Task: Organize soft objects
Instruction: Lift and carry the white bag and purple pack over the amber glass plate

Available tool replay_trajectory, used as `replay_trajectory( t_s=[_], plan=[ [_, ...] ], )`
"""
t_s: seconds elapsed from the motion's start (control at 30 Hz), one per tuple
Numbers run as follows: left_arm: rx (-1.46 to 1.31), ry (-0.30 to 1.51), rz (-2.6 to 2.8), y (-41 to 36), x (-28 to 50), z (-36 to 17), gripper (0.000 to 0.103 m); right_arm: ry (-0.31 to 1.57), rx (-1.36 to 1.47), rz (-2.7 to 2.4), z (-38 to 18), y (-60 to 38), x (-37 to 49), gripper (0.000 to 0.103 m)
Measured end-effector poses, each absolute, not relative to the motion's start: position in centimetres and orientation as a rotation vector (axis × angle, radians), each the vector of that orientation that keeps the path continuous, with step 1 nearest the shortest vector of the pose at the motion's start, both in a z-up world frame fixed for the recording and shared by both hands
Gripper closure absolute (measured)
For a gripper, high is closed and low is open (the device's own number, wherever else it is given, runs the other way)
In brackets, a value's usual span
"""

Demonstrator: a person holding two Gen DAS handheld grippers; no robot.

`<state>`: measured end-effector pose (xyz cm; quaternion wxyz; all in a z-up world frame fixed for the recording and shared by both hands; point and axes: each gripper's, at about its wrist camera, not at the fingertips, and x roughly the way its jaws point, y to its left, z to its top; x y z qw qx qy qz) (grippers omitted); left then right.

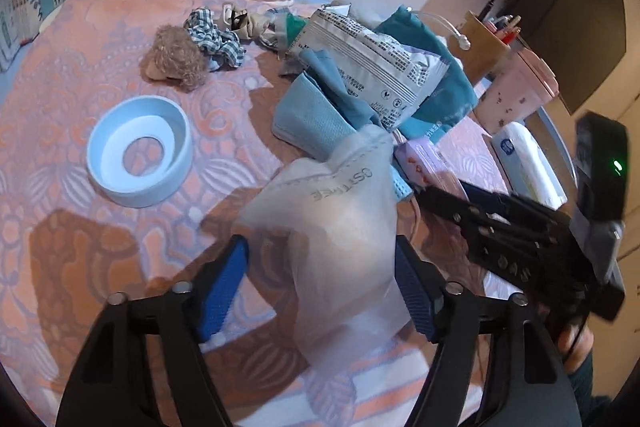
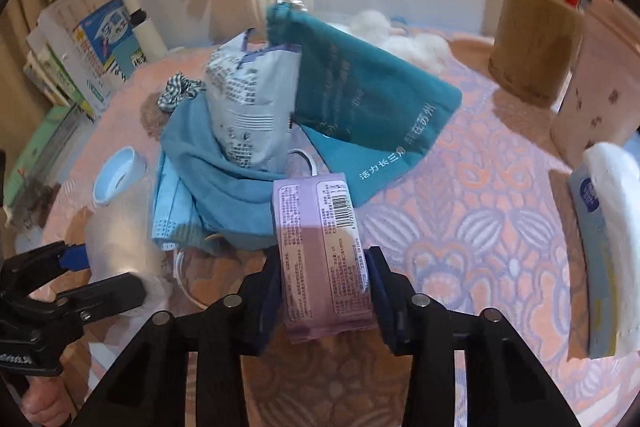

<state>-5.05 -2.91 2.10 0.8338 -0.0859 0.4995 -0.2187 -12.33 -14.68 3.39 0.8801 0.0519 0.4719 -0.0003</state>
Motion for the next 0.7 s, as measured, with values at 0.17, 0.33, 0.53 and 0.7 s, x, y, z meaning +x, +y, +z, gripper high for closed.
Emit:
replay_trajectory(
  t_s=[0.17, 0.33, 0.53, 0.7],
  plan=[
    [-0.109, 0.996, -0.441, -4.4, -6.3, 3.5, 0.068, 0.931, 0.177, -0.011, 5.2, -16.4, -14.7, 0.065],
    [-0.091, 0.907, -0.448, -4.6, -8.1, 7.3, 0.068, 0.826, 0.224, -0.035, 9.2, -18.5, -17.4, 0.065],
    [-0.01, 0.773, -0.574, -10.2, -9.1, 13.5, 0.068, 0.683, 0.257, -0.109, 14.7, -21.4, -21.1, 0.065],
    [0.047, 0.72, -0.698, -17.9, -8.1, 16.6, 0.068, 0.603, 0.304, -0.229, 17.7, -26.5, -23.9, 0.065]
  ],
)
